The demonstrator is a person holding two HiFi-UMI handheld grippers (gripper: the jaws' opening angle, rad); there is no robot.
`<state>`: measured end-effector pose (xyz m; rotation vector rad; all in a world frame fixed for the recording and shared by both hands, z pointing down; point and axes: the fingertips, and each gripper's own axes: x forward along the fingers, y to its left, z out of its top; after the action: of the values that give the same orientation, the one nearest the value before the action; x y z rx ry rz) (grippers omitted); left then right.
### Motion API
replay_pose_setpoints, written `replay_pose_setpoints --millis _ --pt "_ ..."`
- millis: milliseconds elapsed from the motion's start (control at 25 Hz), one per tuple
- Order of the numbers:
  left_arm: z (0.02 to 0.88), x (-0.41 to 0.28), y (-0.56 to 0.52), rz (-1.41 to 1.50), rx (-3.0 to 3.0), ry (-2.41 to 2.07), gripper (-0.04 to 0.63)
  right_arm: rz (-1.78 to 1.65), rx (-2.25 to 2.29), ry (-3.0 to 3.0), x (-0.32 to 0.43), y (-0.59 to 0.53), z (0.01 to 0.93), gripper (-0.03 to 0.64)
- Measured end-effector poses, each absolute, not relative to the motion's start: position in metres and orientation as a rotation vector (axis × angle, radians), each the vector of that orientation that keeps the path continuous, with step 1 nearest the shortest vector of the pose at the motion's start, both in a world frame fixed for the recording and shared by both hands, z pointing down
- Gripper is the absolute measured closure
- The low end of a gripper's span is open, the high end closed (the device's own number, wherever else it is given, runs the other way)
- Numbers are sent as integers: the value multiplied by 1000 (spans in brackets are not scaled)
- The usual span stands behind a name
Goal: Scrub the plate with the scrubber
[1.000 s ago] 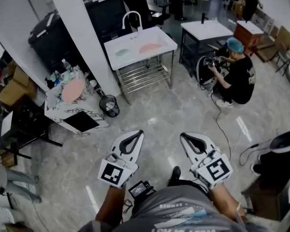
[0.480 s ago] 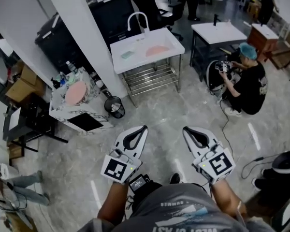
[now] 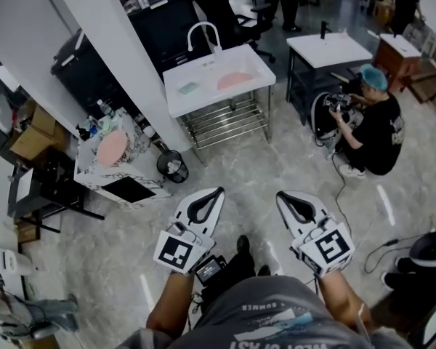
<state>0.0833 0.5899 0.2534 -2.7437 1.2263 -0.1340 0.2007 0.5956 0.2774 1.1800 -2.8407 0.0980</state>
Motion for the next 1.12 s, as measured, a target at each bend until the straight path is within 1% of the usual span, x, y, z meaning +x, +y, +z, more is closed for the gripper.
replay_pose_setpoints --millis 240,760,1120 --pt "258 90 554 -125 -2766 1210 594 77 1194 -2835 208 562 279 586" --pt "270 73 439 -110 -2805 1170 594 100 1262 -2780 196 455 290 586" --pt "259 42 359 -64 -2808 1135 594 111 1248 -2765 154 373 289 586"
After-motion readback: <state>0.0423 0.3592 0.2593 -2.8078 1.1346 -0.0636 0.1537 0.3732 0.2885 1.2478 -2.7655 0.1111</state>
